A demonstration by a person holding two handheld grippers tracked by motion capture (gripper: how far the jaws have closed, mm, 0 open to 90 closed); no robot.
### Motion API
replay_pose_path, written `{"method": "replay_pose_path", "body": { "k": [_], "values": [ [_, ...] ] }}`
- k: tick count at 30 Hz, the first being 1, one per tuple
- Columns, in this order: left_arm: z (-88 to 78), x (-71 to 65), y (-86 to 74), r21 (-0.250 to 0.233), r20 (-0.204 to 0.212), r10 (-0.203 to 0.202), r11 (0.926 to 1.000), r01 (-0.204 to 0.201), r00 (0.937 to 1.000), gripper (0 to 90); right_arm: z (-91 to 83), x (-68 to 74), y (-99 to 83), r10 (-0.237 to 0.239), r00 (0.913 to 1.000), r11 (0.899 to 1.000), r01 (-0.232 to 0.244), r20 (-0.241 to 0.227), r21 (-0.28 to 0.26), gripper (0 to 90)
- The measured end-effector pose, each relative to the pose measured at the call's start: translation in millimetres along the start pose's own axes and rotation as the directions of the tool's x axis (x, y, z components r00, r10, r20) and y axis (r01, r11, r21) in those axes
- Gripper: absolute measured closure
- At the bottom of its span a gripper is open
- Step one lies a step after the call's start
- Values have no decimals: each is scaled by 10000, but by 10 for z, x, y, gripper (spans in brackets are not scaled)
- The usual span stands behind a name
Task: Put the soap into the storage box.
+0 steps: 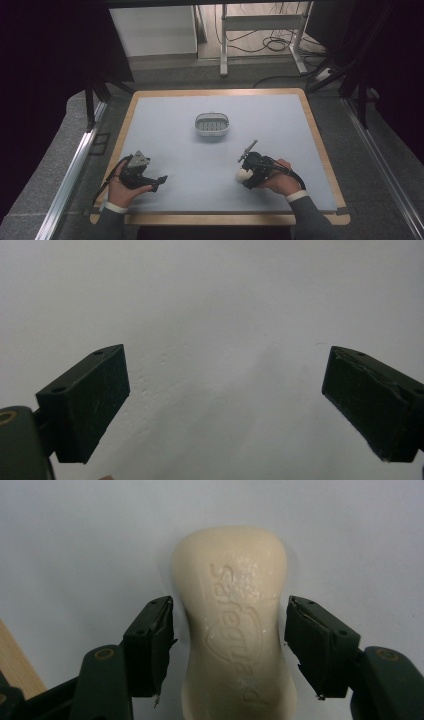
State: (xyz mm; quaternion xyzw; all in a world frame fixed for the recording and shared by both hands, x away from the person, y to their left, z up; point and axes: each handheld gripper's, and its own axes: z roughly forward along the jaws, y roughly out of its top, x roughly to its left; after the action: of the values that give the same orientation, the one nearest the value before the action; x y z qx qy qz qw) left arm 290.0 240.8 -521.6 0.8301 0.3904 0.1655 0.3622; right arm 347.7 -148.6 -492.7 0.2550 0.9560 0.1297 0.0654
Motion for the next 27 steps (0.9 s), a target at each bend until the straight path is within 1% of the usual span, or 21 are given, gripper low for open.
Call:
{"method": "replay_pose_path", "body": {
  "k": [1,3,5,7,9,11,13,16,17,18,20,21,22,23,25,27],
  "values": [
    [2,-2,-1,-23,2,-27,10000,27,10000,55,6,0,-2,-56,10000,9999,56,-5,89,375],
    [2,-2,0,-22,0,-28,10000,28,10000,55,30,0,-9,-99,10000,9998,99,-13,159,452],
    [2,-2,-1,-29,-4,-31,10000,31,10000,56,36,0,-8,-168,9998,9996,165,112,216,489],
    [2,-2,-1,-23,-20,-31,10000,31,10000,56,34,3,-3,-173,9998,9995,170,112,252,492],
    [4,-1,-1,-22,-27,-25,10000,25,10000,56,31,10,14,-293,9995,9988,287,140,394,495],
    [8,1,-2,-13,-38,-20,10000,20,10000,56,28,5,19,-284,9996,9987,281,67,426,496],
    [7,2,-3,-15,-33,-27,10000,27,10000,56,20,1,25,-226,9997,9987,221,91,466,497],
    [-5,9,-2,-49,-57,-29,10000,29,10000,56,-21,-9,28,-226,9997,9993,226,24,311,497],
    [-7,8,-3,-52,-54,-41,10000,41,10000,56,-62,-17,35,-323,9995,9993,323,12,209,498],
    [-8,8,-3,-57,-60,-38,10000,38,10000,56,-62,-17,35,-323,9995,9993,323,12,209,498],
    [-10,6,-2,-25,-60,-17,10000,16,10000,56,-111,-25,48,-374,9993,9991,373,52,187,497],
    [-12,5,0,-11,-53,14,10000,-14,10000,56,-173,-36,63,-364,9993,9993,364,73,107,498],
    [-11,4,1,5,-59,19,10000,-19,10000,56,-197,-49,69,-402,9992,9992,402,53,25,498],
    [-11,4,1,5,-59,19,10000,-19,10000,56,-197,-49,69,-402,9992,9992,402,53,25,498],
    [-3,5,-2,30,-63,15,10000,-15,10000,56,-259,-74,90,-396,9992,9992,396,109,-11,498],
    [1,6,-4,23,-76,17,10000,-17,10000,56,-270,-89,97,-453,9989,9990,454,113,-38,498]
  ]
}}
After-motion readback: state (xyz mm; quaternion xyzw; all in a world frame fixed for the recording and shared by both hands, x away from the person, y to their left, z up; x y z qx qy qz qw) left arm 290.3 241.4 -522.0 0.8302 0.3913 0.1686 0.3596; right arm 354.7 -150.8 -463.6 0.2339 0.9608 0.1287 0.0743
